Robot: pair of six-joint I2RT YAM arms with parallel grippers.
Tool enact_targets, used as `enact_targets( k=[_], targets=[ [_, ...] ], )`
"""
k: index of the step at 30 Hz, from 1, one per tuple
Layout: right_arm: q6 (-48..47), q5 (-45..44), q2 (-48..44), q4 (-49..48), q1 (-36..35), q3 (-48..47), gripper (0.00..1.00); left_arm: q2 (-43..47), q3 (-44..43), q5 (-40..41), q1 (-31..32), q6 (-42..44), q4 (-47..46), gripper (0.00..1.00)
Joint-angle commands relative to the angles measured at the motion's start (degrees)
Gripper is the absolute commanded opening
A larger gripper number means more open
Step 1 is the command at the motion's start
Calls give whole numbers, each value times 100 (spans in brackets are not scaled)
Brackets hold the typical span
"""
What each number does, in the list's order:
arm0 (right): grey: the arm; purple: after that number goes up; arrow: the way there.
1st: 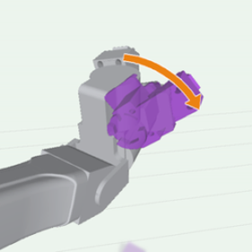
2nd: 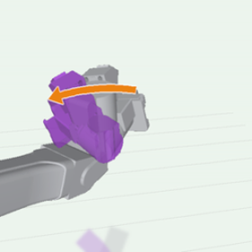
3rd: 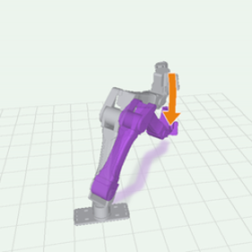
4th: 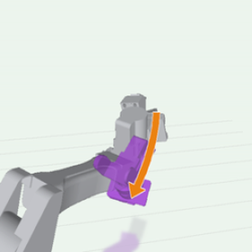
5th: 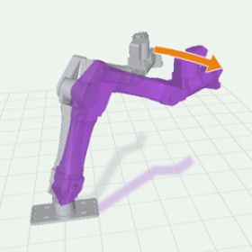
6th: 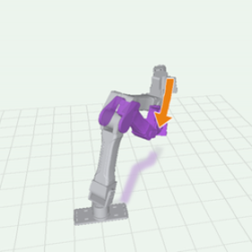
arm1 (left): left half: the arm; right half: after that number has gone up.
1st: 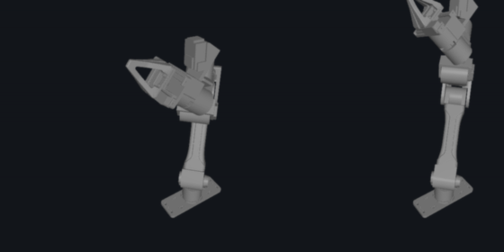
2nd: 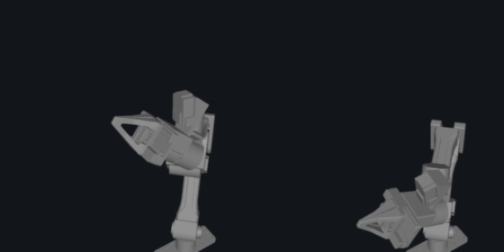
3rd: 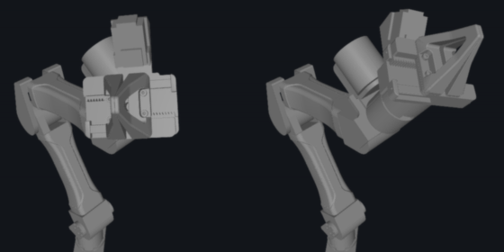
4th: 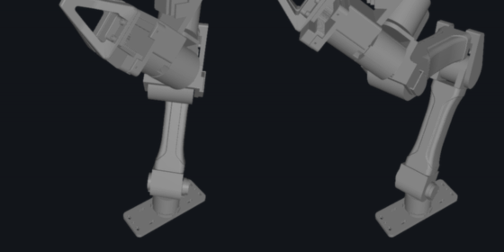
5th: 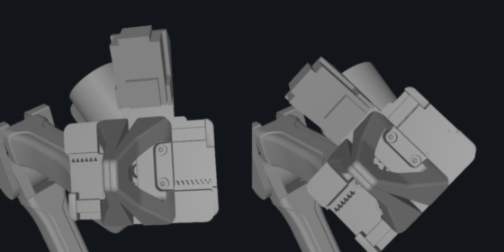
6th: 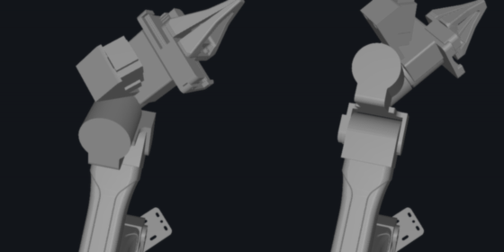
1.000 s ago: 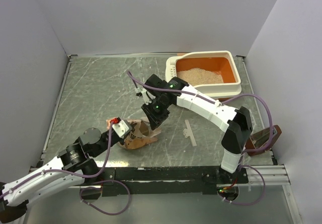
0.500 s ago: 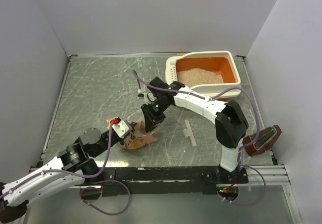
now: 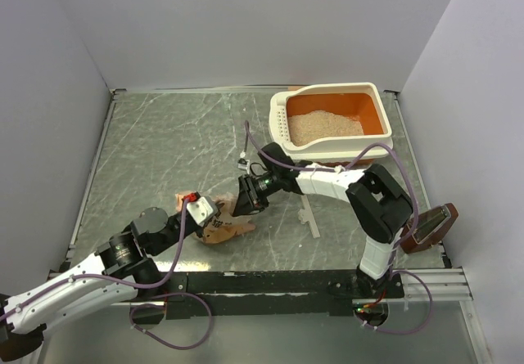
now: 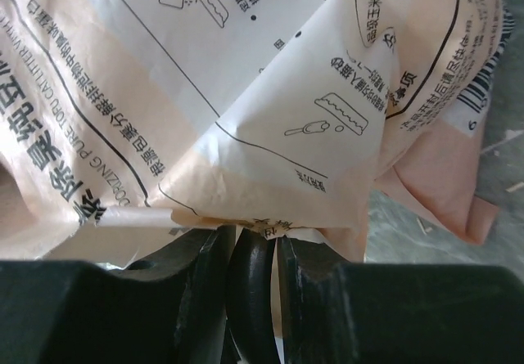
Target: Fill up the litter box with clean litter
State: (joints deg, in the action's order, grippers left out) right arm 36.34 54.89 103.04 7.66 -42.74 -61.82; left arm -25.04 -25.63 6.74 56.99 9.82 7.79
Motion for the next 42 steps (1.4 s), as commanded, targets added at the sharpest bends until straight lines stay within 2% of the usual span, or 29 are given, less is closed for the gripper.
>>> enact_targets(
  k=[1,5,8,15,21,28,42],
  targets=[
    [1144,443,-460,-2257,-24,626,0,-19,-109,99,14,54,-287,1],
    [1946,724,-680,-3811,3,1110,0,-28,-109,125,14,46,-270,1],
    [2368,803,-838,-4437,55,1409,0,-28,-109,143,14,55,-270,1],
    [2747,900,-1277,-5045,213,1989,0,-115,-100,126,5,55,-261,1],
    [2572,979,-1760,-4784,398,2297,0,-116,-83,99,14,72,-269,1],
    [2097,971,-2376,-3817,688,2517,0,-63,-57,11,14,98,-313,1],
    [1965,1058,-3290,-3290,1206,3255,0,-45,-21,-85,31,125,-322,1]
  ],
)
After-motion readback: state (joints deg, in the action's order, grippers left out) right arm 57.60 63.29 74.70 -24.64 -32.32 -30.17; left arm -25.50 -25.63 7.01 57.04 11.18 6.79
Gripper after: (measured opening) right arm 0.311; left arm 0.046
